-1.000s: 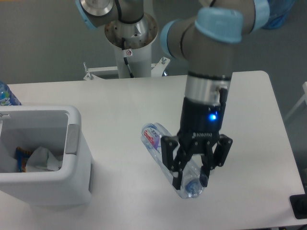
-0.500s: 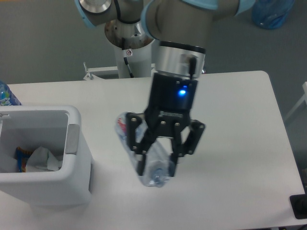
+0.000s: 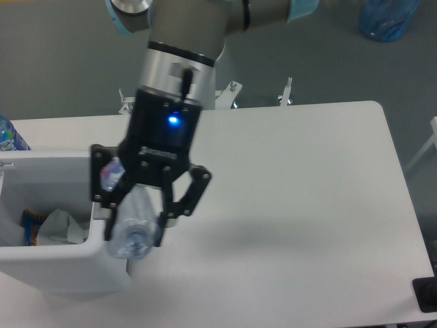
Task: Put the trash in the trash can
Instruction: 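Lift the bottle and carry it over the trash bin, then release the bottle into the bin and raise the gripper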
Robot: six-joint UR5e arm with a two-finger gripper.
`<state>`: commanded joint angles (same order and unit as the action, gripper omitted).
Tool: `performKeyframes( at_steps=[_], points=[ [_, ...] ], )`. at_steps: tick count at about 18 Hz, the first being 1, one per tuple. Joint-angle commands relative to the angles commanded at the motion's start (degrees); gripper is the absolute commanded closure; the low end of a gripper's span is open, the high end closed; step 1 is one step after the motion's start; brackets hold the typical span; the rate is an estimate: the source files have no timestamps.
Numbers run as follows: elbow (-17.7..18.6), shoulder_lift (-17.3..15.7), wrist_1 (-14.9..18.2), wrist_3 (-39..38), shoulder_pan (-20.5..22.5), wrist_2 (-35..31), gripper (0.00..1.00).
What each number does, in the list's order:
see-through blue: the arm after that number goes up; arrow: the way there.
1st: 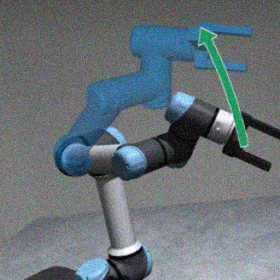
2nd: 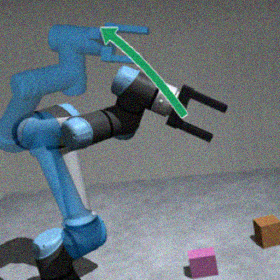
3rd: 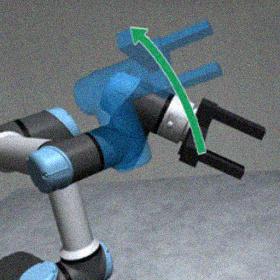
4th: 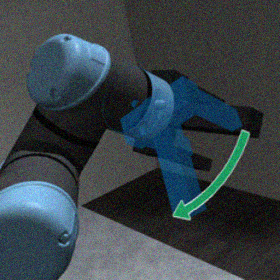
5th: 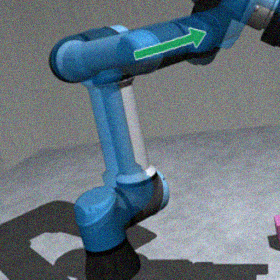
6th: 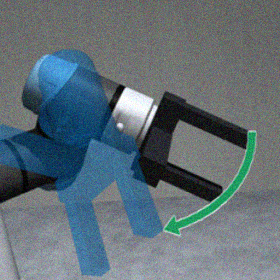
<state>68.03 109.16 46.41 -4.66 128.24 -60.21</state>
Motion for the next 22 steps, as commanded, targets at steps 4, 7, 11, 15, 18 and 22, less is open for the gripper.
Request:
performKeyframes(
  at_steps=[4, 7, 11, 15, 18, 22],
  points=[
    [-0.26, 1.84, -1.49, 0.09, -2.46, 0.0, 0.45],
    [0.09, 3.34, -2.46, 0.87, -4.22, 0.0, 0.45],
    [1.58, 3.69, -2.55, 2.99, -5.55, 0.0, 0.44],
    [1.58, 4.13, -2.55, 3.08, -6.78, 0.0, 0.33],
    [1.49, 4.05, -2.55, 3.08, -6.78, 0.0, 0.11],
    [1.58, 3.7, -2.46, 3.17, -6.69, -0.26, 0.0]
  ],
)
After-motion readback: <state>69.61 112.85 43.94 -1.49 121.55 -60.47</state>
